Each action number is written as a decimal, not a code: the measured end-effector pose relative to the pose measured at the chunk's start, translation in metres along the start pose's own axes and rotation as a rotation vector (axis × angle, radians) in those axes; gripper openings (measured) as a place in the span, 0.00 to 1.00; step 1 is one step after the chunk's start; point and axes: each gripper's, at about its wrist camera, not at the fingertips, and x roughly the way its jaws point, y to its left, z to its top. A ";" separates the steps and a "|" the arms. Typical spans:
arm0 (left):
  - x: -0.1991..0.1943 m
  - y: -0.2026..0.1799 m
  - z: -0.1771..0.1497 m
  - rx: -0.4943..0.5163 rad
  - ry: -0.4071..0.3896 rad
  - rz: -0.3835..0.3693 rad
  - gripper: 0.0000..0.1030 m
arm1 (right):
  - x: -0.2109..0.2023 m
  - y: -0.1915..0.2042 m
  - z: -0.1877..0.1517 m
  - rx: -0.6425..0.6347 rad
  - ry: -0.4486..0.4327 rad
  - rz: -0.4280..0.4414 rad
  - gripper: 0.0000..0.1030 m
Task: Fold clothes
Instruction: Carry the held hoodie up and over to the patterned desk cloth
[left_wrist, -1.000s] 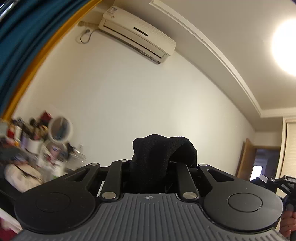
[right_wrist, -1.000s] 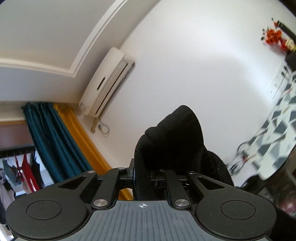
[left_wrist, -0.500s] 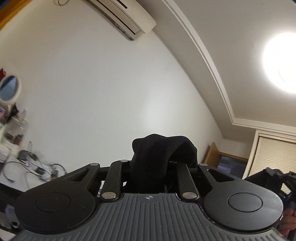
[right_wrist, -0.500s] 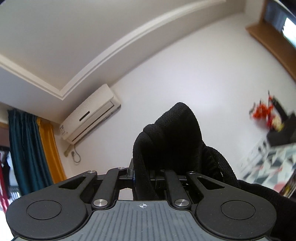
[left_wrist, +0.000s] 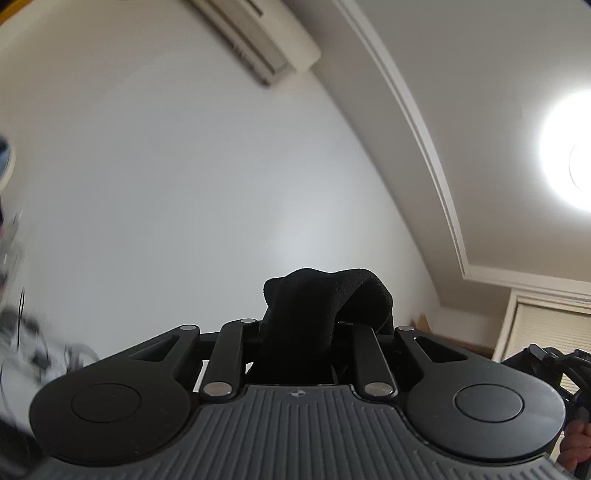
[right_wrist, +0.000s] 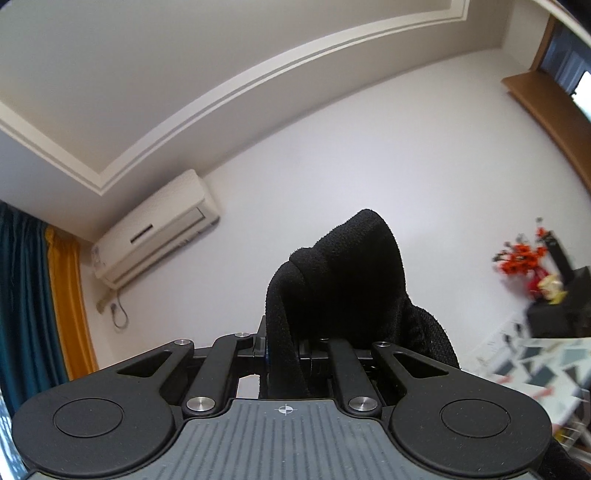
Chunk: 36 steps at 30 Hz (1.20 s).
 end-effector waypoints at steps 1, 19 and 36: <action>0.009 0.006 0.009 0.012 -0.026 0.000 0.18 | 0.021 -0.002 0.003 -0.002 -0.009 0.018 0.08; 0.262 0.019 0.055 0.319 -0.219 0.160 0.19 | 0.349 -0.131 0.024 0.102 -0.039 0.257 0.08; 0.547 0.092 -0.374 0.065 0.377 0.699 0.20 | 0.477 -0.614 -0.074 0.361 0.332 -0.338 0.08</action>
